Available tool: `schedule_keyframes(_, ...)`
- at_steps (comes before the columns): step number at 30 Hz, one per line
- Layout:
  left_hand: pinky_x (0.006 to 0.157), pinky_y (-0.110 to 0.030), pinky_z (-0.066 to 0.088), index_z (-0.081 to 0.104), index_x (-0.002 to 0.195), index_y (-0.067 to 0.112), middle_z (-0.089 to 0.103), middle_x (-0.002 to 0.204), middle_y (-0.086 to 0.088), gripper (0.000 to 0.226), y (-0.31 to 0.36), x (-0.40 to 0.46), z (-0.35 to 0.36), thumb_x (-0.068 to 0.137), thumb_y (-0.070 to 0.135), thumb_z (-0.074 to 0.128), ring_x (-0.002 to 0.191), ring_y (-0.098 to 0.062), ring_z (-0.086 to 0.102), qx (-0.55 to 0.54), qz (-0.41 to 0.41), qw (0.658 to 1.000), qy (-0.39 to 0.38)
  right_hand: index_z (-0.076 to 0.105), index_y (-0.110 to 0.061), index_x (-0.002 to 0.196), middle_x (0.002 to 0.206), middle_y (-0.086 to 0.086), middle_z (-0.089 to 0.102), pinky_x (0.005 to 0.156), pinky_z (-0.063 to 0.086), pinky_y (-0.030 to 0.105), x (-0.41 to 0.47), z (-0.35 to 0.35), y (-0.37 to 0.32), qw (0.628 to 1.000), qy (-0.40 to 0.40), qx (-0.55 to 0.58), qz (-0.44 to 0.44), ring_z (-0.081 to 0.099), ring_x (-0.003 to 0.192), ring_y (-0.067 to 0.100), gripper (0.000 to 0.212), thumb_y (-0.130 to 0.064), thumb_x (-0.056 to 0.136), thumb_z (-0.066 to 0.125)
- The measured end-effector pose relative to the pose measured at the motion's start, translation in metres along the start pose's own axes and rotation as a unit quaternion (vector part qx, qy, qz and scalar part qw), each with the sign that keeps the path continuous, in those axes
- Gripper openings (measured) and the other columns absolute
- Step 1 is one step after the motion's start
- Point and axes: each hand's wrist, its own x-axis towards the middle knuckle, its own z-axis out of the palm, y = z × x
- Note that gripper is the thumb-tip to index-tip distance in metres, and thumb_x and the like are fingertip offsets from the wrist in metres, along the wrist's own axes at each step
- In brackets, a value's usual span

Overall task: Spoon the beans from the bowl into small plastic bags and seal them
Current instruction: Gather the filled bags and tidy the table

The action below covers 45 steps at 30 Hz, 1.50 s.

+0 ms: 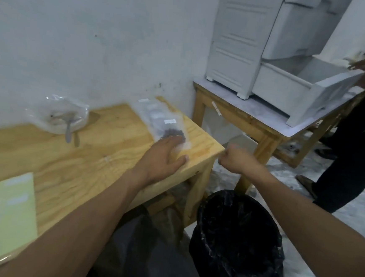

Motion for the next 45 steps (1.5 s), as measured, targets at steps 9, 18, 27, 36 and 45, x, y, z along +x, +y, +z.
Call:
schedule_keyframes(9, 0.097, -0.029, 0.044, 0.062, 0.129, 0.009, 0.063, 0.125, -0.005, 0.045, -0.03, -0.004, -0.083, 0.089, 0.028, 0.07, 0.118, -0.021, 0.057, 0.04, -0.09, 0.97, 0.222, 0.073, -0.008, 0.075, 0.077, 0.013, 0.073, 0.064, 0.053, 0.032, -0.005, -0.055, -0.152, 0.985, 0.078, 0.011, -0.154, 0.071, 0.082, 0.034, 0.036, -0.038, 0.089, 0.058)
schedule_keyframes(18, 0.098, -0.045, 0.043, 0.053, 0.138, 0.003, 0.051, 0.136, -0.018, 0.052, -0.118, -0.049, -0.18, 0.091, 0.021, 0.064, 0.124, -0.038, 0.048, 0.195, -0.268, 0.903, 0.274, 0.077, -0.007, 0.088, 0.087, 0.013, 0.076, 0.073, 0.063, 0.044, 0.007, -0.004, -0.3, 0.952, -0.023, 0.134, -0.276, 0.073, 0.073, 0.029, 0.026, -0.031, 0.084, 0.067)
schedule_keyframes(27, 0.098, -0.043, 0.044, 0.016, 0.159, 0.013, 0.034, 0.152, -0.026, 0.069, -0.186, -0.052, -0.206, 0.104, 0.034, 0.052, 0.13, -0.043, 0.048, 0.086, -0.418, 0.878, 0.218, 0.073, -0.011, 0.078, 0.075, 0.004, 0.073, 0.063, 0.058, 0.031, 0.015, 0.068, -0.381, 0.961, -0.05, 0.114, -0.249, 0.072, 0.074, 0.025, 0.031, -0.041, 0.085, 0.067)
schedule_keyframes(36, 0.106, -0.034, 0.041, 0.056, 0.143, 0.009, 0.063, 0.137, -0.016, 0.044, -0.204, -0.04, -0.194, 0.099, 0.012, 0.056, 0.128, -0.032, 0.056, -0.021, -0.435, 0.848, 0.302, 0.071, 0.001, 0.082, 0.08, 0.017, 0.075, 0.067, 0.064, 0.044, 0.048, 0.071, -0.382, 0.948, -0.135, 0.26, -0.123, 0.076, 0.074, 0.032, 0.022, -0.012, 0.074, 0.087)
schedule_keyframes(45, 0.1, -0.032, 0.046, 0.055, 0.144, 0.01, 0.065, 0.131, -0.019, 0.043, -0.182, -0.039, -0.188, 0.101, 0.008, 0.051, 0.119, -0.032, 0.062, -0.032, -0.436, 0.824, 0.361, 0.075, 0.003, 0.081, 0.074, 0.011, 0.075, 0.049, 0.043, 0.024, 0.052, 0.024, -0.296, 0.922, -0.201, 0.319, -0.084, 0.053, 0.044, 0.013, 0.016, -0.011, 0.084, 0.081)
